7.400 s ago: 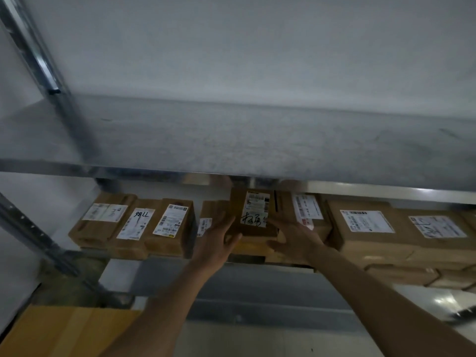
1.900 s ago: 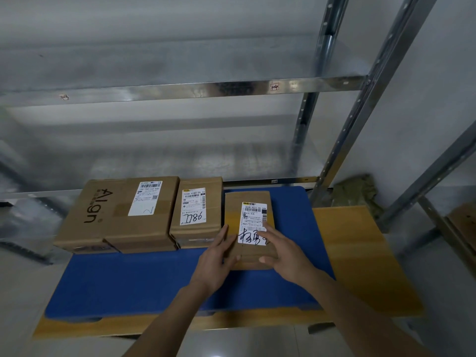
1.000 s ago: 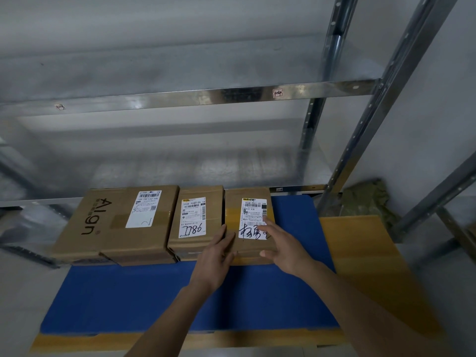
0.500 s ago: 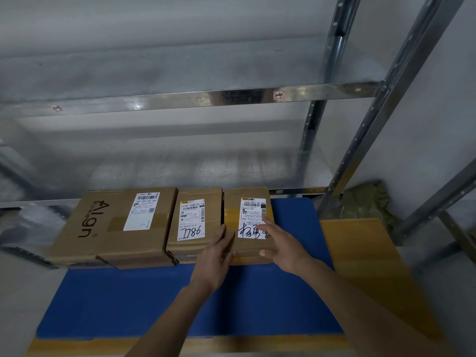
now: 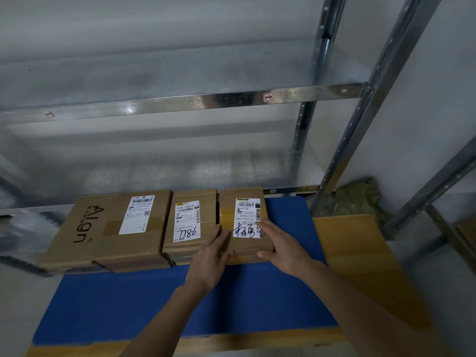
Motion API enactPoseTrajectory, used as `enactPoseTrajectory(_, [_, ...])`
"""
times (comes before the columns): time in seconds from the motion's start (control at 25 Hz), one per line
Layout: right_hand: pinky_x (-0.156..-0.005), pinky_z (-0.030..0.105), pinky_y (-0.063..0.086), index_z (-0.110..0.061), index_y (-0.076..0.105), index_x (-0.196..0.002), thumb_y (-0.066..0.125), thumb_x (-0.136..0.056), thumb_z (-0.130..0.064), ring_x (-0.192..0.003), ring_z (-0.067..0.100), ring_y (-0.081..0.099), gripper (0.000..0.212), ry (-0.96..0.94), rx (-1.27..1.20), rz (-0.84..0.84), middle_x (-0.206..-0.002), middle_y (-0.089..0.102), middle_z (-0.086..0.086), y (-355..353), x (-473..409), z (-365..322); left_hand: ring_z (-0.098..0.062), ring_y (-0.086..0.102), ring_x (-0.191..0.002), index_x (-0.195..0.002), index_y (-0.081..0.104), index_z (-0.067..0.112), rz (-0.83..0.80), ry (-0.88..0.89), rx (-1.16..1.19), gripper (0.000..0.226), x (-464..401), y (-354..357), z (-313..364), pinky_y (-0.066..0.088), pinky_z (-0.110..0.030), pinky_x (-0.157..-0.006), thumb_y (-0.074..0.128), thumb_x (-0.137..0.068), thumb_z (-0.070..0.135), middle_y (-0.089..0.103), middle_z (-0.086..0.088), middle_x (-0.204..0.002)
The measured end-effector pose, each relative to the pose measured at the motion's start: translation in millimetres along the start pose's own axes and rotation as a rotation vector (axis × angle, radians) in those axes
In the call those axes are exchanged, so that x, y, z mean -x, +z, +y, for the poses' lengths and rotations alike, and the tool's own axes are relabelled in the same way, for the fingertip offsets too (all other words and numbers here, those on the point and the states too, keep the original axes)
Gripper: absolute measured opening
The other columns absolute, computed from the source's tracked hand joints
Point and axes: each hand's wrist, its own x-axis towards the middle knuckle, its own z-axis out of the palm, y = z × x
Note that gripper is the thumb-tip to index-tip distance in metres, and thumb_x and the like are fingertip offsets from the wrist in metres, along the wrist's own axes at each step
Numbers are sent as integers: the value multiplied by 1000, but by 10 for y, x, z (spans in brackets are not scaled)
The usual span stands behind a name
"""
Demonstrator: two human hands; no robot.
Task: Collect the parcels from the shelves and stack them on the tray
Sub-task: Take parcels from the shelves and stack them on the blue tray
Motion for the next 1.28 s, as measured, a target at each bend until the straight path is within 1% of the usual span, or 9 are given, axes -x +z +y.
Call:
enactPoseTrajectory(0.12, [-121,35,26,-32,26,-156,65,-97,-24,-148,9,23,72,44,27,104,-165,12,-15,-144,266,132,-10,63,-110,-149,39,32,1,24,-23,52,46,-123,41,50,-35,-97,51,-99,42,13,17,-161])
enactPoseTrajectory(0.24, [-119,28,24,-24,28,-156,61,-99,-26,-150,11,22,66,143,115,180,-165,14,-9,-379,584,248,-16,61,-116,-148,39,31,12,52,-18,53,87,-251,136,50,-41,-98,50,-98,45,14,16,-161])
enactPoseTrajectory(0.32, [-118,26,24,-22,30,-156,60,-99,-28,-149,12,23,65,179,143,218,-165,17,-6,-539,826,224,-15,63,-111,-148,39,30,13,79,-6,54,143,-347,278,51,-40,-96,50,-98,45,13,19,-159])
enactPoseTrajectory(0.52, [-117,33,32,-28,33,-154,65,-96,-32,-147,14,28,67,214,180,325,-165,13,-11,-847,1460,-222,-11,62,-109,-149,37,32,15,202,-21,56,386,-652,760,50,-37,-95,51,-98,48,11,19,-161])
enactPoseTrajectory(0.64, [-117,33,27,-33,28,-156,65,-95,-34,-149,13,24,71,265,233,373,-165,8,-14,-973,1953,-628,-12,59,-116,-150,34,35,2,303,-50,58,584,-868,1106,46,-35,-92,51,-96,51,7,20,-162])
enactPoseTrajectory(0.84, [-119,35,27,-38,19,-157,62,-96,-40,-150,13,22,75,359,308,455,-165,6,-16,-1297,2899,-1133,-11,34,-141,-151,30,36,-36,533,-38,62,903,-1048,1749,42,-36,-104,50,-95,55,6,19,-163])
enactPoseTrajectory(1.0, [-121,40,25,-40,17,-157,61,-94,-49,-151,15,19,77,491,330,579,-166,7,-15,-1496,3873,-1352,-13,32,-143,-152,31,34,-110,704,-1,66,1259,-1006,2379,39,-39,-110,51,-93,58,8,15,-163])
enactPoseTrajectory(1.08, [-121,37,23,-37,17,-158,60,-95,-49,-152,15,18,77,552,355,629,-165,9,-13,-1519,4393,-1389,-14,29,-145,-152,31,34,-145,772,-3,67,1460,-900,2734,35,-39,-113,52,-93,58,10,13,-163])
enactPoseTrajectory(1.28, [-118,45,31,-42,15,-156,61,-92,-55,-150,20,25,80,755,369,684,-167,6,-12,-1421,5672,-1345,-15,28,-145,-151,33,36,-294,925,0,69,2062,-380,3570,31,-39,-114,53,-90,62,13,13,-162])
